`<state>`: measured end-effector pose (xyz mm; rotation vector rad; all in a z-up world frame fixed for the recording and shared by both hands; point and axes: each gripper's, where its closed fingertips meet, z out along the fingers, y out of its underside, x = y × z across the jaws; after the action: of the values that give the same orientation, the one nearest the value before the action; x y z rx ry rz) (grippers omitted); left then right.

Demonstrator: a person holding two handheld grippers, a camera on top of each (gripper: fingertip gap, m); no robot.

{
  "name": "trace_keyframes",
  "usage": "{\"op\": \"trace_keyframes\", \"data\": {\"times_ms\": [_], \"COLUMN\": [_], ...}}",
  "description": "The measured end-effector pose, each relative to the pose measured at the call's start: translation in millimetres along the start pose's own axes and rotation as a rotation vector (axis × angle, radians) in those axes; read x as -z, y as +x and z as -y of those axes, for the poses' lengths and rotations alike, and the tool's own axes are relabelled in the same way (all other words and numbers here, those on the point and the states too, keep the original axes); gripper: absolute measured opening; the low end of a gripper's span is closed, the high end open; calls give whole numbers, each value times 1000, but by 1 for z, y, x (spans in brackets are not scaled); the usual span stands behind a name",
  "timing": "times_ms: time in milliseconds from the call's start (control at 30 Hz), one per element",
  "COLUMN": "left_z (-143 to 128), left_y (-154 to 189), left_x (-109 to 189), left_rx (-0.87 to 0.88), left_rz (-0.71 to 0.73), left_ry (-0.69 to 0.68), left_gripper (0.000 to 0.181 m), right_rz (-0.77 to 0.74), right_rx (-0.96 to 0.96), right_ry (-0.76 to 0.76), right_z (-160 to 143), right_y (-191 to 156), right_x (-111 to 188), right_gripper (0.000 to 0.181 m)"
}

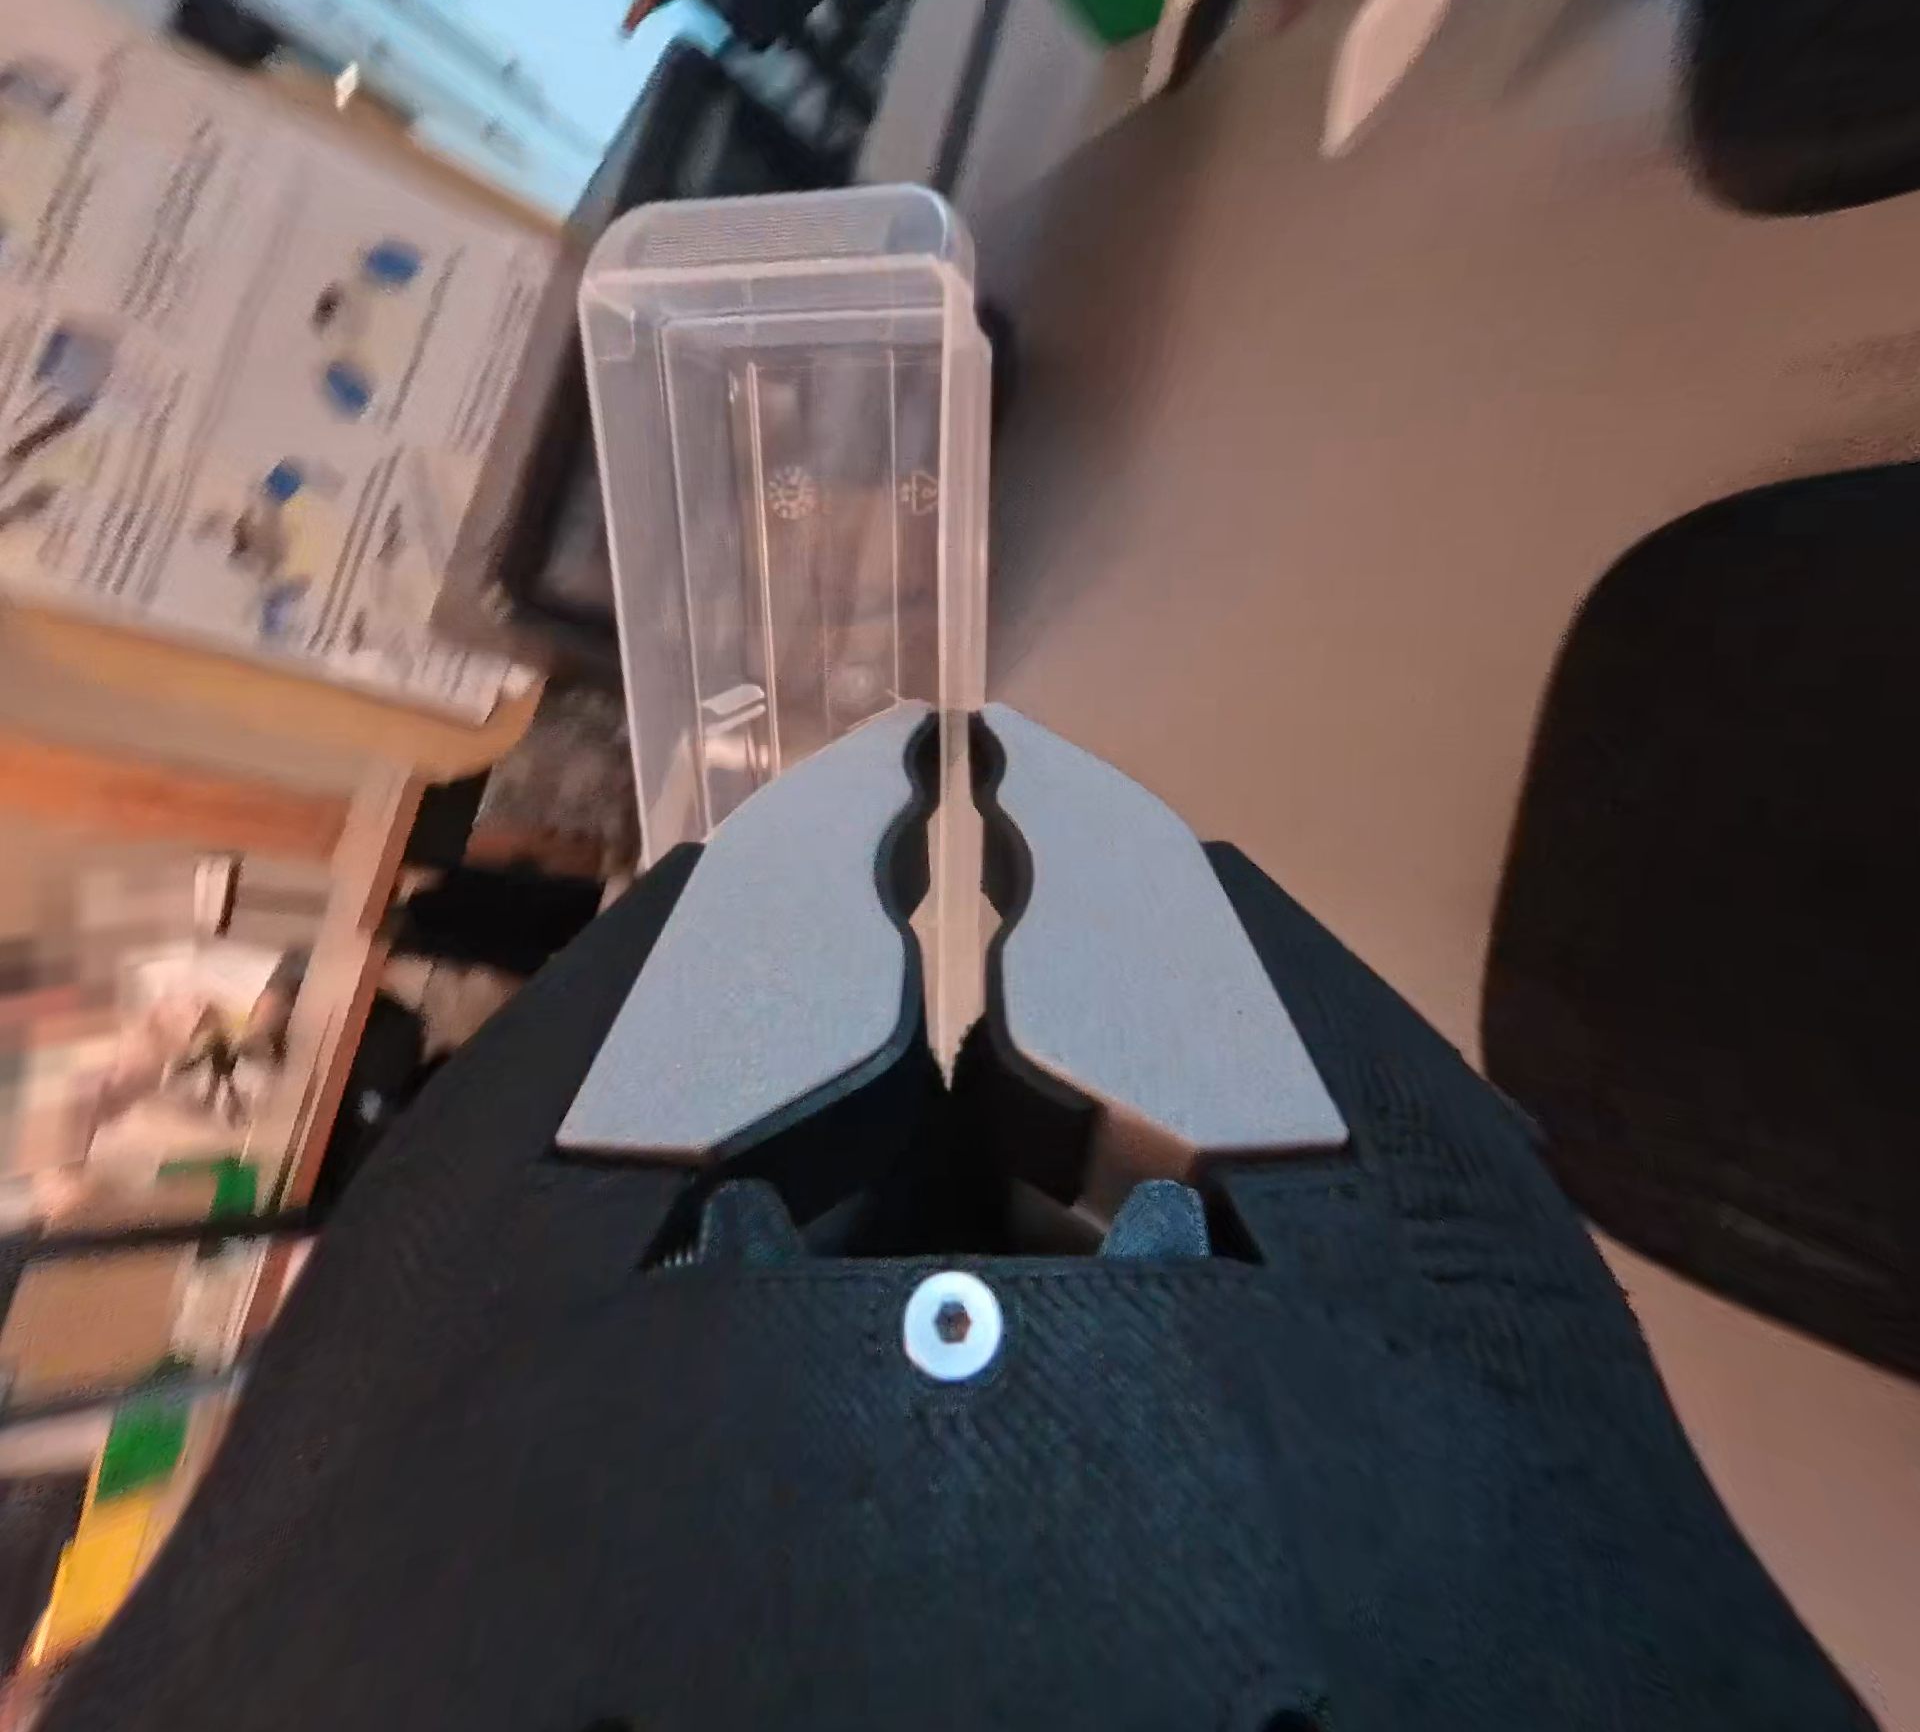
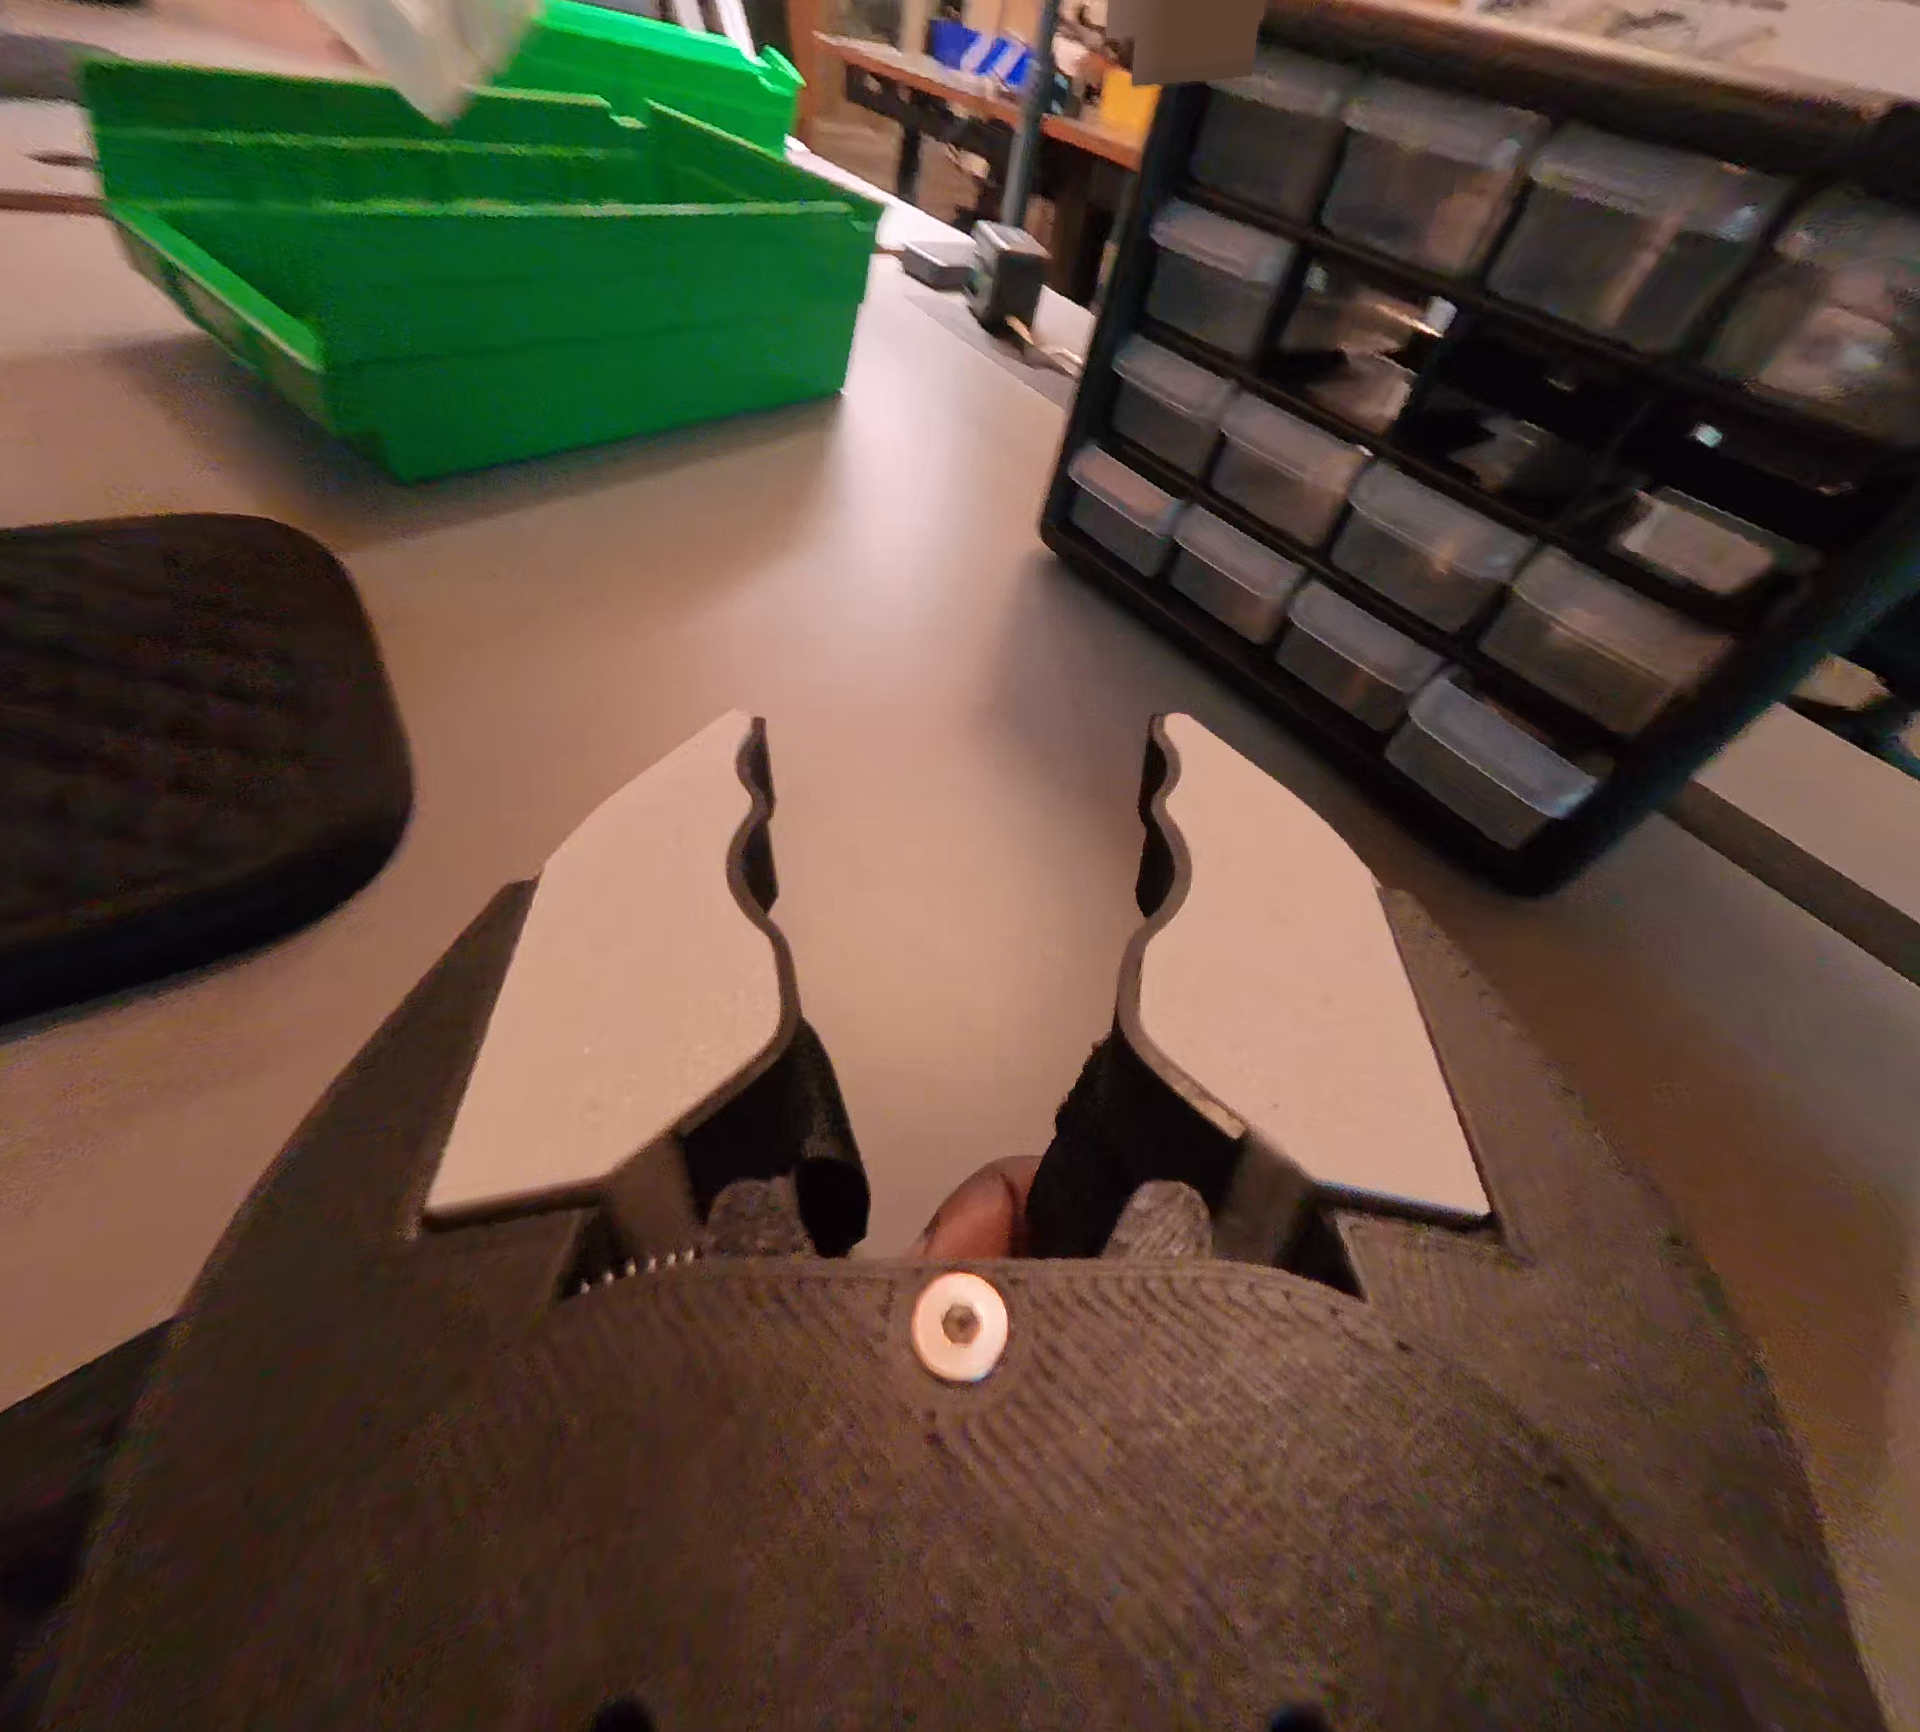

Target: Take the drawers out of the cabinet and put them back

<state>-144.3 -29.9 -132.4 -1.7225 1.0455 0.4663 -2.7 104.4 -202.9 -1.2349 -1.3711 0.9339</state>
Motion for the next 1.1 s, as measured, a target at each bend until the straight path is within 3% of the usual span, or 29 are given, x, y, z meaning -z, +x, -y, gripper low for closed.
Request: {"op": "trace_keyframes", "data": {"times_ms": [233,367,500,600,700,733,833,900,933,1000,1100], "left_z": [51,67,70,71,80,85,106,122,129,135,142], "left_y": [55,69,79,77,64,57,28,18,26,48,53], "left_x": [-63,-81,-91,-96,-103,-105,-110,-105,-109,-128,-136], "left_rx": [-195,-240,-279,-286,-222,-191,-142,-236,-291,-282,-89], "left_rz": [-301,-385,-436,-415,-295,-217,191,505,564,513,436], "left_ry": [65,85,69,64,96,121,227,284,292,267,258], "left_gripper": [4,4,5,5,9,22,44,59,59,60,69], "right_rz": [217,207,153,106,29,-5,-133,-203,-219,-237,-278], "right_rx": [68,104,165,228,254,243,154,59,15,-50,-33], "right_ry": [185,203,258,262,297,317,373,404,419,427,422], "right_z": [36,41,49,50,58,61,70,74,75,76,76], "right_y": [-49,-54,-51,-48,-40,-35,-10,6,10,14,17], "right_x": [12,11,16,17,21,24,33,39,41,41,41], "right_gripper": [85,90,67,65,64,64,63,62,62,62,62]}}
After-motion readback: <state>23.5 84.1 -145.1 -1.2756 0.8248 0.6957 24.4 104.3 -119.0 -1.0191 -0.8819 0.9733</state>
